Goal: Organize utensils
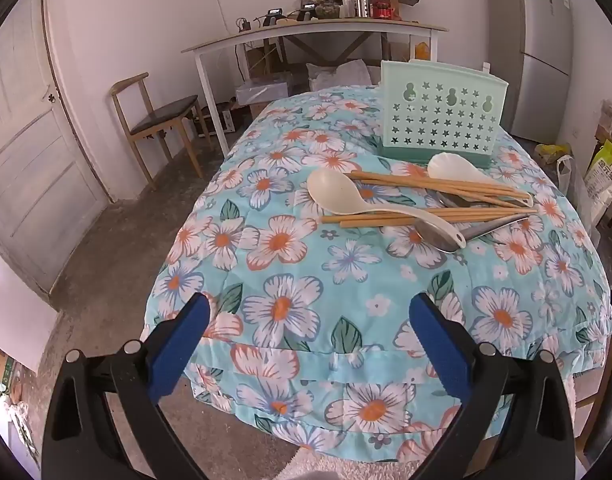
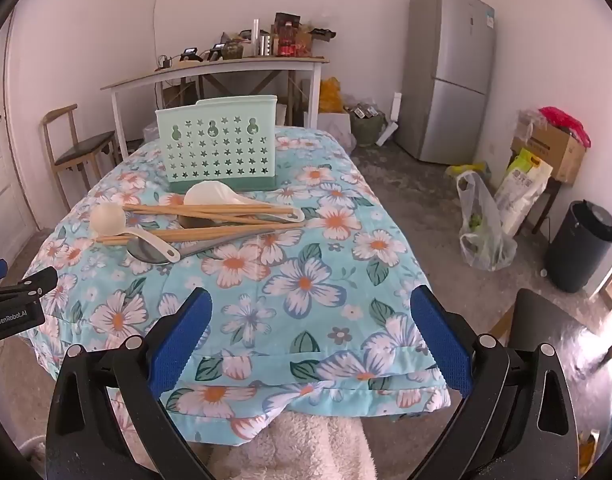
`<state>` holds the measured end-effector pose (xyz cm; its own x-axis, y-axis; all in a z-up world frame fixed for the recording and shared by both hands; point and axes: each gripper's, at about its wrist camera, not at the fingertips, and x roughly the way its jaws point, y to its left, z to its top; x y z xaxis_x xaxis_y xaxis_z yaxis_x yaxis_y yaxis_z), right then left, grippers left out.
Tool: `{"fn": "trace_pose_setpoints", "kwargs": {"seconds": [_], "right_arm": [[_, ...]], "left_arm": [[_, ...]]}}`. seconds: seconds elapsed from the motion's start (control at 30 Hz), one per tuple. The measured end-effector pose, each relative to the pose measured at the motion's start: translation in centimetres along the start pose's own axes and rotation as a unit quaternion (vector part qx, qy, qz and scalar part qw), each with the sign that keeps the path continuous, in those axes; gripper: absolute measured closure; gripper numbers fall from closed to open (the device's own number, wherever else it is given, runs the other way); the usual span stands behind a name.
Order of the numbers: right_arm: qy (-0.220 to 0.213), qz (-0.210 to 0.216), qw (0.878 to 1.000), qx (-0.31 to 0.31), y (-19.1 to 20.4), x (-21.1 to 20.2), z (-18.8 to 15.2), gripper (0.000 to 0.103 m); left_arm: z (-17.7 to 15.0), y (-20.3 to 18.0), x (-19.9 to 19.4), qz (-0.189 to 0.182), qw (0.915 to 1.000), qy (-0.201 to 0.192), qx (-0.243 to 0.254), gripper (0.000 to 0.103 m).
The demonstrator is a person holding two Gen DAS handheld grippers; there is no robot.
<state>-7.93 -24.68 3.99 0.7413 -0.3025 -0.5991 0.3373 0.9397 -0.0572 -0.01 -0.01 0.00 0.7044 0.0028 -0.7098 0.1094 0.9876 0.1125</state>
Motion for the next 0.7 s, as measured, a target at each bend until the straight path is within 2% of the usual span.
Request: {"fn": "trace_pose_setpoints", "kwargs": {"seconds": [0.7], "right_arm": [[0.001, 0.0, 1.0, -0.001, 0.17, 0.01, 0.24, 0.008]], "left_arm": [[-0.13, -0.32, 0.05, 0.0, 1.0, 0.007, -0.002, 0.005]]}}
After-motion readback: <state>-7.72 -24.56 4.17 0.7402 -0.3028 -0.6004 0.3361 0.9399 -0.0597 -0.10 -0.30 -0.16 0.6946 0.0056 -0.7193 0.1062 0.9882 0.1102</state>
